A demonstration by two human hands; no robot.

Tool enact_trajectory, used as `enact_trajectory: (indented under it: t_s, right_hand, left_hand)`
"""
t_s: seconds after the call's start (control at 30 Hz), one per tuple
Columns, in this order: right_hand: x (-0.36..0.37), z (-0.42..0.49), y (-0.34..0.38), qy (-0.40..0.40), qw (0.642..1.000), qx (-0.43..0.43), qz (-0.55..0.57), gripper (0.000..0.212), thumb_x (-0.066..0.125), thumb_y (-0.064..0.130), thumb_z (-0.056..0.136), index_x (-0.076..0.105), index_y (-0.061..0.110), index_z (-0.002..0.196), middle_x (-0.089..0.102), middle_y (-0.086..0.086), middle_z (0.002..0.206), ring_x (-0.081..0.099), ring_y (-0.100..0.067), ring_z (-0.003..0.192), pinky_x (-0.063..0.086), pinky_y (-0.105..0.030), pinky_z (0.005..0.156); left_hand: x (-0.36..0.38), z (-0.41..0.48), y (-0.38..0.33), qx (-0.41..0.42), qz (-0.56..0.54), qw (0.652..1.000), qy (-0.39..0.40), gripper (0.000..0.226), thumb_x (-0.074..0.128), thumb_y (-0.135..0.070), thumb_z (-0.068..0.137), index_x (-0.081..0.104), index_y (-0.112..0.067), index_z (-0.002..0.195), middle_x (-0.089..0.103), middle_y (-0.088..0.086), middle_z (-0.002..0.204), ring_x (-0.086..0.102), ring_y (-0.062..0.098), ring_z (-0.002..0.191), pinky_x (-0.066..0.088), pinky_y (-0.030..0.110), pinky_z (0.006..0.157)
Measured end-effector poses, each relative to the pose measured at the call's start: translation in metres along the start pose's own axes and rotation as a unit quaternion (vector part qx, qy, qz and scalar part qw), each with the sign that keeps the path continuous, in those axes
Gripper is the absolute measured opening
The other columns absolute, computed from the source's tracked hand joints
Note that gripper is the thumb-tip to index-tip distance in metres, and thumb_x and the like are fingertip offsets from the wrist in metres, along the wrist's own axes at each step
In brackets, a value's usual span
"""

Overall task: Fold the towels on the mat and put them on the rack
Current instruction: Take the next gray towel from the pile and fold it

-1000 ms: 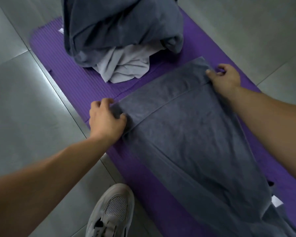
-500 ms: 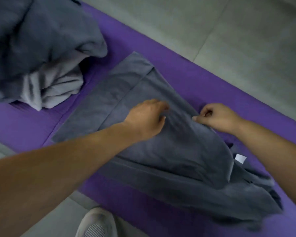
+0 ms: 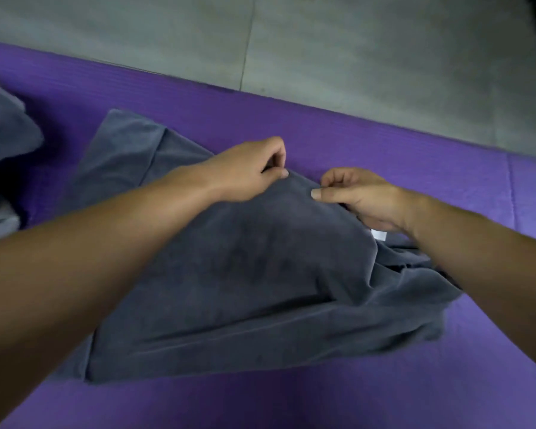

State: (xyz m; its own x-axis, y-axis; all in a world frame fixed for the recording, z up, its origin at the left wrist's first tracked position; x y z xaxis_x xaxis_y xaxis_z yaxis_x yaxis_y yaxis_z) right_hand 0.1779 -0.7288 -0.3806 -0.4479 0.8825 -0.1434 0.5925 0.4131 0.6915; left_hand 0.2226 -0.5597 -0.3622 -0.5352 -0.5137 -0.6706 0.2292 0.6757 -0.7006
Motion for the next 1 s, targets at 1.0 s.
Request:
enact_trajectory:
  t_s: [1.0]
  right_hand:
    - [-0.123, -0.049, -0.024, 0.033, 0.978, -0.032, -0.203, 0.049, 0.074, 0.064, 0.066, 0.071, 0.022, 0.093, 0.075, 0.006, 0.085, 0.069, -0.011, 0.082, 0.052, -0.030, 0.077]
  left_hand:
    - [0.040, 0.039, -0.069, -0.020, -0.066, 0.994, 0.084, 0.018, 0.070, -0.028, 0.094, 0.054, -0.025, 0.086, 0.057, -0.005, 0.076, 0.046, 0.010, 0.068, 0.045, 0.037, 0.068]
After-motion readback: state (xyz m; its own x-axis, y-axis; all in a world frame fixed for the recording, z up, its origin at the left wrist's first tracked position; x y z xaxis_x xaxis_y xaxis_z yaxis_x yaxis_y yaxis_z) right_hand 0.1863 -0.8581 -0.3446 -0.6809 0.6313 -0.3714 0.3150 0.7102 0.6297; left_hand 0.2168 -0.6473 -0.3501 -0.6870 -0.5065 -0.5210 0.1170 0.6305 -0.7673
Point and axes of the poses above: each hand's wrist, its own z-axis towards the middle knuckle, its own x-axis out of the palm, y = z × x, the point moved 9 cm from there along z, towards the middle knuckle
